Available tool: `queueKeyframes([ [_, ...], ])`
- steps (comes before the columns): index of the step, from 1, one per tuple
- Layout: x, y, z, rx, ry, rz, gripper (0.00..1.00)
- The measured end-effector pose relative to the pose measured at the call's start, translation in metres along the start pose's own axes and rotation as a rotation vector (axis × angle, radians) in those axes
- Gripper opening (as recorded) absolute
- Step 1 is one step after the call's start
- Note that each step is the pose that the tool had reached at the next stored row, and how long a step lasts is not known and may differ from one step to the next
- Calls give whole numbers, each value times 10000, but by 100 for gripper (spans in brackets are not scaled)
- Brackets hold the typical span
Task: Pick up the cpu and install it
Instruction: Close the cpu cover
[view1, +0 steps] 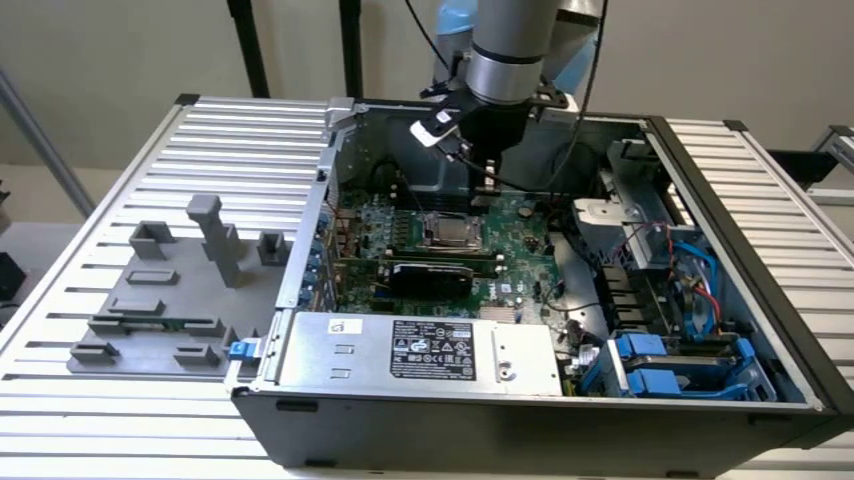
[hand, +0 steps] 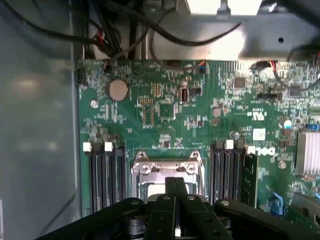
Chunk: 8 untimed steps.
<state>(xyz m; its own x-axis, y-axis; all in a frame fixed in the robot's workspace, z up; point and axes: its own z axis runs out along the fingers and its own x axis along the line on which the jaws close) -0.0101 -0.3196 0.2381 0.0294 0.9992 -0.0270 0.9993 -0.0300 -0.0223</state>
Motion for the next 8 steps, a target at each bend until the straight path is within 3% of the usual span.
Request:
queueKeyframes([
  [4, -4, -173, 28, 133, -4, -3, 11],
  [8, -8, -315, 44, 386, -12, -9, 11],
])
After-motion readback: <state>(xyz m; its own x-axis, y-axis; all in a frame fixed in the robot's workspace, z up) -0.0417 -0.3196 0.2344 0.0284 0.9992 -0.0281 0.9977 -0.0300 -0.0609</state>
